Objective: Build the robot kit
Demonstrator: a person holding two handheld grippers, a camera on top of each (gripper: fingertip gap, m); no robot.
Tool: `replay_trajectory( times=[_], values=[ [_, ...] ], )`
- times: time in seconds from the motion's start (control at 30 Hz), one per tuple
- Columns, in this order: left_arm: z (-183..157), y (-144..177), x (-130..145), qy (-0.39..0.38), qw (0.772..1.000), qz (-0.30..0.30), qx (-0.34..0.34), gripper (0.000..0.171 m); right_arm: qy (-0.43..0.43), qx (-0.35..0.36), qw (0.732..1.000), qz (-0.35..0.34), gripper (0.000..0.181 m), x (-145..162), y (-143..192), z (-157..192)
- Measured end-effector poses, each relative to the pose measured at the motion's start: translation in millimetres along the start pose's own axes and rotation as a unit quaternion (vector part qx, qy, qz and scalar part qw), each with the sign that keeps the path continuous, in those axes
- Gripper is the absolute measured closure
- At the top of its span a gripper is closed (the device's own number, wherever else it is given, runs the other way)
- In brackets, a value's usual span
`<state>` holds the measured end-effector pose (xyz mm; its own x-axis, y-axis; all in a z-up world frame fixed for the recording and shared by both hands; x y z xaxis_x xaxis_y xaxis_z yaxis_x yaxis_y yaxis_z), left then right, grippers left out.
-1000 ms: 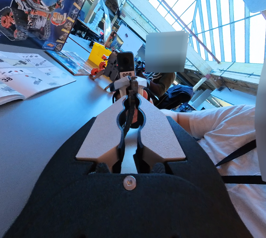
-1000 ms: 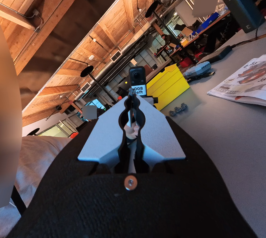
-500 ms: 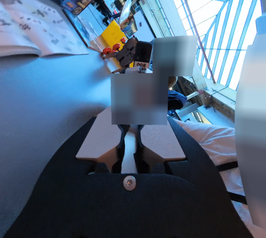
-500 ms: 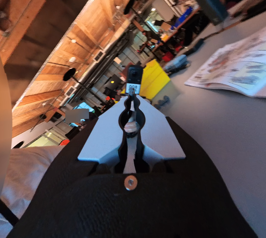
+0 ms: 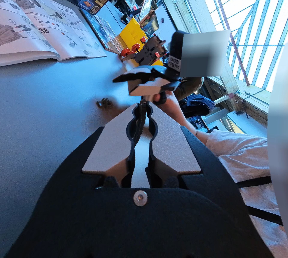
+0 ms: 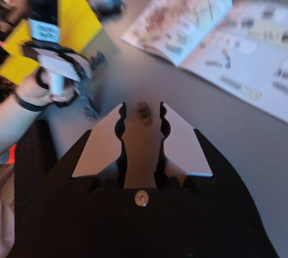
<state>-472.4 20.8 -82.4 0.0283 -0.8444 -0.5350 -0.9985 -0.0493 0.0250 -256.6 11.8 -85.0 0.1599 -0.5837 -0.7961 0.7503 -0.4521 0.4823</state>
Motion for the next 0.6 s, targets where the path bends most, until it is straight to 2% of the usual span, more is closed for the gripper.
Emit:
replay_trajectory(
  times=[0.1,0.17,0.27,0.37,0.4,0.6],
  values=[
    [-6,-3,1,-0.019,1.000,-0.004,0.016,0.165,0.026,-0.113,0.986,-0.119,0.139,-20,4,30],
    [-9,-5,1,-0.027,0.999,-0.009,0.028,0.166,-0.018,-0.189,0.977,-0.096,0.141,-17,-7,37],
    [-13,-5,0,-0.027,0.998,-0.019,0.047,0.166,-0.072,-0.280,0.955,-0.070,0.158,-7,-19,41],
    [-18,-5,-1,-0.028,0.996,-0.023,0.076,0.166,-0.096,-0.317,0.941,-0.067,0.165,-3,-25,45],
    [-19,-5,-1,-0.029,0.996,-0.024,0.081,0.166,-0.090,-0.323,0.940,-0.068,0.179,-3,-25,47],
    [-24,-3,-1,-0.056,0.995,-0.018,0.081,0.163,-0.072,-0.316,0.943,-0.079,0.181,-5,-21,49]
  ],
)
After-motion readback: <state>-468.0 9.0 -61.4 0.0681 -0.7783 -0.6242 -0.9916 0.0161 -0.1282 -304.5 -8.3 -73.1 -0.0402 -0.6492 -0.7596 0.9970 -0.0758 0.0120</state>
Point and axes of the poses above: each gripper's, where its closed fingertips meet, y back along the fingers, x out of its underside, z = x × y across the jaws, the point moved 9 cm from there along y, back along the fingers, and after that the axes turned 4 degrees about y, right-handed, at the moved point
